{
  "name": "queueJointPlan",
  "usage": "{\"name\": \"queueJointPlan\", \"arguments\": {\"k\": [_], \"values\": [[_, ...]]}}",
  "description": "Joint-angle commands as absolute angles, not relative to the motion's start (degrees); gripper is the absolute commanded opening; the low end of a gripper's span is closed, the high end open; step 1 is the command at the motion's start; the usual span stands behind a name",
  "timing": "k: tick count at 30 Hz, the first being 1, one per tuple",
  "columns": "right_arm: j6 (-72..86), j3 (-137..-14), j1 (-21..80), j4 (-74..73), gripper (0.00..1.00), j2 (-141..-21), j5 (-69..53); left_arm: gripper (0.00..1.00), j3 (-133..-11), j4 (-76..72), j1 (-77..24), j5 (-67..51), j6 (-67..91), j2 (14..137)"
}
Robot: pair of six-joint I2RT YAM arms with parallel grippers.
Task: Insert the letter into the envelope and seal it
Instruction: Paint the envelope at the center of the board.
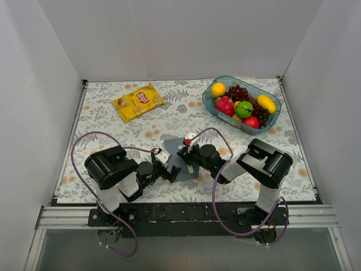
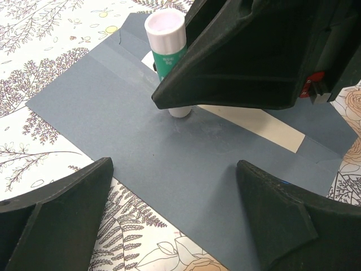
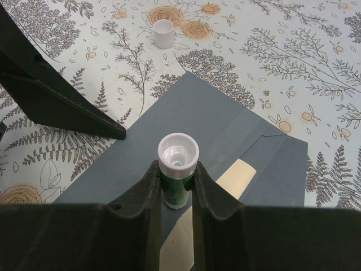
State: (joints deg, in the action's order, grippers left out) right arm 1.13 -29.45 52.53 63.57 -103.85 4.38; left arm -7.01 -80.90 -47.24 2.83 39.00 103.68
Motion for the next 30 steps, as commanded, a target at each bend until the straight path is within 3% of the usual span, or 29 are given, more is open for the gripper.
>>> {"name": "queueJointPlan", "arguments": {"k": [1,9,30], "values": [[0.9,-27.8,53.0,58.9,0.01,-103.9,4.3,0.90,-7.3,-75.7,-48.4,5.2,39.7,104.5],[1.0,-27.7,53.0,58.5,0.01,-103.7,4.0,0.89,-8.7,-73.0,-51.0,9.3,38.7,106.7],[0.7,-27.9,53.0,58.1,0.01,-104.1,3.6,0.92,-6.6,-77.3,-51.2,6.4,40.5,105.5]]}}
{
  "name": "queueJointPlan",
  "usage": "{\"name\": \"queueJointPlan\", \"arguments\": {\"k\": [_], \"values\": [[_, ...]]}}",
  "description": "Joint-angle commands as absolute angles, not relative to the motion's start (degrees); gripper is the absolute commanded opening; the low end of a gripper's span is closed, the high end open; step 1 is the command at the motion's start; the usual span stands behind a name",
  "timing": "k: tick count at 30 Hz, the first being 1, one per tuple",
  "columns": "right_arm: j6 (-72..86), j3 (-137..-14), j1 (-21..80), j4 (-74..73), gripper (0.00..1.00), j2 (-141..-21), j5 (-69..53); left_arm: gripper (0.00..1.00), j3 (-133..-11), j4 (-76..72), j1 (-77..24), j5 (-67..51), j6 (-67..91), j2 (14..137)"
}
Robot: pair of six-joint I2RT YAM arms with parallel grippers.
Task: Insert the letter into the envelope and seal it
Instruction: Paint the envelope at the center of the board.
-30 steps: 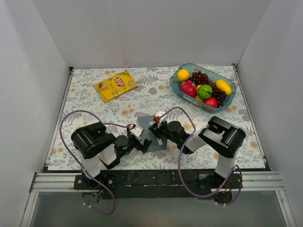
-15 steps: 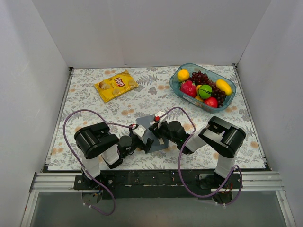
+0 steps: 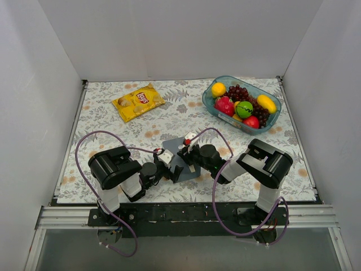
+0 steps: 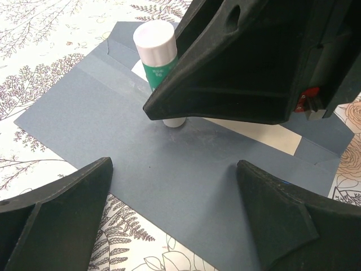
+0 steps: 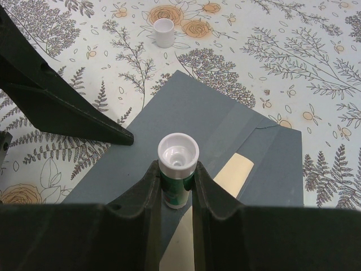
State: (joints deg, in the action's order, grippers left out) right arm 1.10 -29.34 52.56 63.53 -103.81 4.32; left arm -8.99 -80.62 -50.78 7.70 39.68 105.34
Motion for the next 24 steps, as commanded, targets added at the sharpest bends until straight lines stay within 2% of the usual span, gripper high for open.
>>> {"name": "queueJointPlan", "arguments": {"k": [1,10,24], "values": [[0.8,-27.9,53.1,58.1,0.01,-104.1,3.6,0.92,-6.7,-77.7,-51.2,6.1,40.4,104.9],[1.0,-28.1,53.0,58.0,0.01,-104.1,3.6,0.95,-7.1,-76.1,-51.2,1.5,37.8,97.6],[1.0,-28.3,53.0,57.8,0.01,-104.4,3.4,0.92,-3.9,-78.4,-51.2,3.1,39.1,99.1]]}}
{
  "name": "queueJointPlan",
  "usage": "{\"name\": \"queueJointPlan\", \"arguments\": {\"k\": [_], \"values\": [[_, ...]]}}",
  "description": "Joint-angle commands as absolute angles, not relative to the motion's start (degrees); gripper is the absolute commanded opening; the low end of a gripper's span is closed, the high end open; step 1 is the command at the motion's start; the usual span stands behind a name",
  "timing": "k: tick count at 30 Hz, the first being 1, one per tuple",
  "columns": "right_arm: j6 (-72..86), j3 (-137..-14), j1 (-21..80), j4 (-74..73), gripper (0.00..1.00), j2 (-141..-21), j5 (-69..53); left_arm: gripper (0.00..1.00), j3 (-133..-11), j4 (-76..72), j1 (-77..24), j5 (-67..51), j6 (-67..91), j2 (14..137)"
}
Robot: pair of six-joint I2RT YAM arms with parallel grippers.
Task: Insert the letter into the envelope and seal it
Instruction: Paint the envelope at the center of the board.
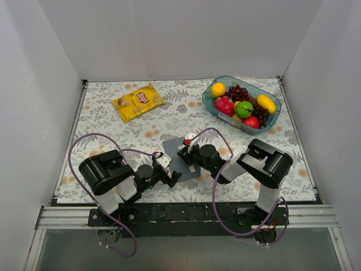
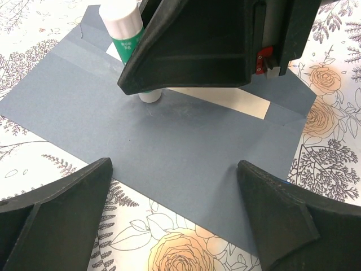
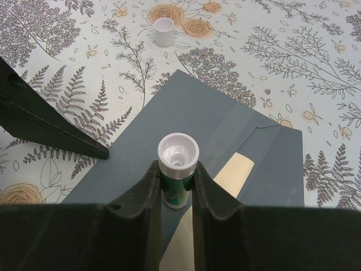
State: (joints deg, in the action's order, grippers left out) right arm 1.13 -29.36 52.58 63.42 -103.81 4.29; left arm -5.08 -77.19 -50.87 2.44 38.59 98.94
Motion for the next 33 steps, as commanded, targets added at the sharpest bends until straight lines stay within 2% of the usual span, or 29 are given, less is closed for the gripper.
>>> {"name": "queueJointPlan", "arguments": {"k": [1,12,33], "values": [[1.0,-28.3,53.0,57.7,0.01,-104.5,3.3,0.91,-4.0,-78.4,-51.2,3.1,39.1,99.2],[0.9,-28.4,53.1,57.4,0.01,-104.9,3.4,0.88,-5.0,-78.7,-51.2,2.3,39.6,104.4],[1.5,-27.6,53.8,56.0,0.01,-103.7,4.0,0.86,-6.5,-75.8,-51.2,3.7,40.9,106.2]]}}
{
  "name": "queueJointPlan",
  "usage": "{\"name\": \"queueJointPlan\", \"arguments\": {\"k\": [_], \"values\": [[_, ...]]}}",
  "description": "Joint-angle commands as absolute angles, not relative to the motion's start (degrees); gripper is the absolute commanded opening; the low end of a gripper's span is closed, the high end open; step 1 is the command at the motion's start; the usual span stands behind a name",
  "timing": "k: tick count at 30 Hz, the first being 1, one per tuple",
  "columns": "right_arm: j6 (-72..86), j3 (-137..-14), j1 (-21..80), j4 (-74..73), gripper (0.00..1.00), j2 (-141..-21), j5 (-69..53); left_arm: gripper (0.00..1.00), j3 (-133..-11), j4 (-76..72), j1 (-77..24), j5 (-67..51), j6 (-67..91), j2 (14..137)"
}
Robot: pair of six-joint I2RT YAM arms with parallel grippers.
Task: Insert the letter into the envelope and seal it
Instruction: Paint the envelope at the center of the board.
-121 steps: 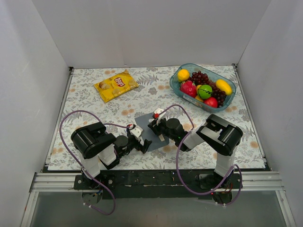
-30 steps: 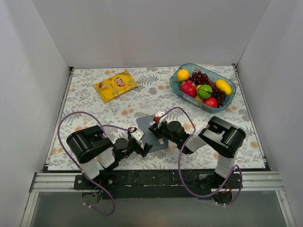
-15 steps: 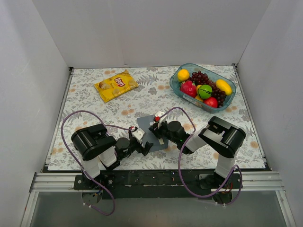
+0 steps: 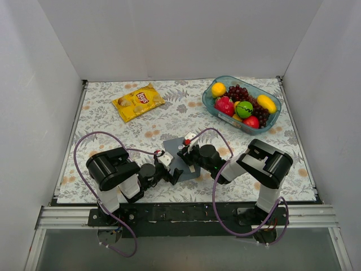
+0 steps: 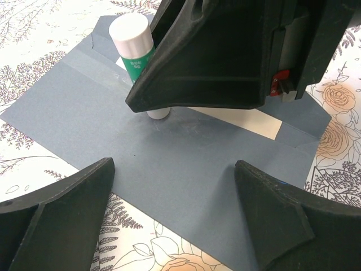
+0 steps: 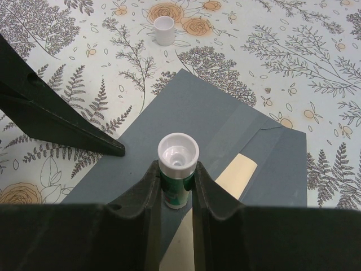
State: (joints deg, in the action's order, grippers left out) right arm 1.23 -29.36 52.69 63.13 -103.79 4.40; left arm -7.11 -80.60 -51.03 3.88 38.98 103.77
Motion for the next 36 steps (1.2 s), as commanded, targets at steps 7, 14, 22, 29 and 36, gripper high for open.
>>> {"name": "queueJointPlan", "arguments": {"k": [7,14,22,29,36], "values": [[1.5,-26.6,54.2,55.3,0.01,-102.3,4.9,0.86,-6.8,-75.0,-51.2,3.8,41.0,106.3],[1.8,-25.1,54.8,54.8,0.01,-100.8,5.0,0.86,-7.0,-74.4,-51.2,3.8,41.0,106.3],[2.4,-26.1,54.8,53.6,0.01,-102.0,6.2,0.86,-7.2,-73.1,-51.2,3.3,41.4,105.1],[1.4,-28.6,54.3,51.1,0.01,-103.0,7.0,0.86,-5.7,-72.5,-51.4,0.1,44.6,102.0],[1.1,-30.3,53.7,50.4,0.01,-103.8,6.1,0.85,-4.3,-70.3,-54.9,0.1,47.0,99.2]]}}
